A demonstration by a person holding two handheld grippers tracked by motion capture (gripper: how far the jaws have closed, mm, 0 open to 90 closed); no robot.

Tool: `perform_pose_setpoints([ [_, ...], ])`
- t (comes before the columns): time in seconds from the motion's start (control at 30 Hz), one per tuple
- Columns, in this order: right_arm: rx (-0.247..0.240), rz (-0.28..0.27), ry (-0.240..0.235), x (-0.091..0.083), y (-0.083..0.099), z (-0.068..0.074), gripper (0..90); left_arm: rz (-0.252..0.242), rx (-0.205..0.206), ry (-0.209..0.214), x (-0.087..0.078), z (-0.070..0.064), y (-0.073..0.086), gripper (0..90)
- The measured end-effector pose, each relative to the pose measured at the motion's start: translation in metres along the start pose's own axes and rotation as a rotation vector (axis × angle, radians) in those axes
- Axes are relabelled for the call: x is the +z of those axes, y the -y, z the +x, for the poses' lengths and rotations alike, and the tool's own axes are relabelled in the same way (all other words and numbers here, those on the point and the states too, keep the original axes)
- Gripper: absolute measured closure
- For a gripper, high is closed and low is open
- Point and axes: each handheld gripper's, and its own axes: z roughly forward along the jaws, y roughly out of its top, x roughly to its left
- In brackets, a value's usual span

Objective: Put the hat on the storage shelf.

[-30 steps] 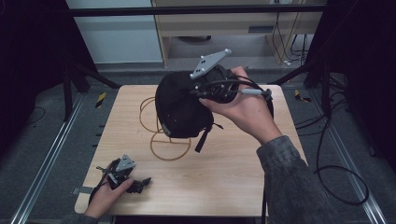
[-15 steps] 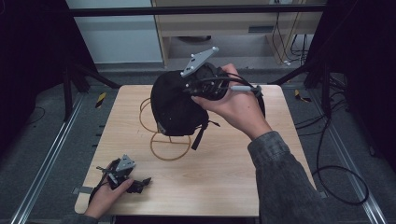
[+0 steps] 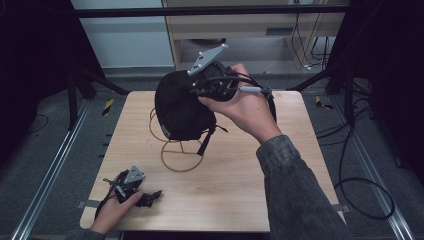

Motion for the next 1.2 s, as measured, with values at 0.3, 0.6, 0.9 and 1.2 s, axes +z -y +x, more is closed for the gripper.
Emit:
perform_pose_setpoints([
  [0.3, 0.023, -0.013, -0.021, 0.024, -0.002, -0.003, 73.6, 0.001, -0.001, 0.001, 0.0, 0.0, 0.0, 0.0],
  [0.6, 0.088, -0.019, -0.062, 0.041, 0.0, -0.013, 73.6, 0.001, -0.001, 0.002, 0.0, 0.0, 0.0, 0.0],
  [0.9, 0.132, -0.019, -0.095, 0.055, 0.001, -0.019, 73.6, 0.001, -0.002, 0.004, 0.0, 0.0, 0.0, 0.0],
  [1.2, 0.132, 0.012, -0.108, 0.072, -0.003, -0.016, 73.6, 0.001, -0.002, 0.004, 0.0, 0.0, 0.0, 0.0],
])
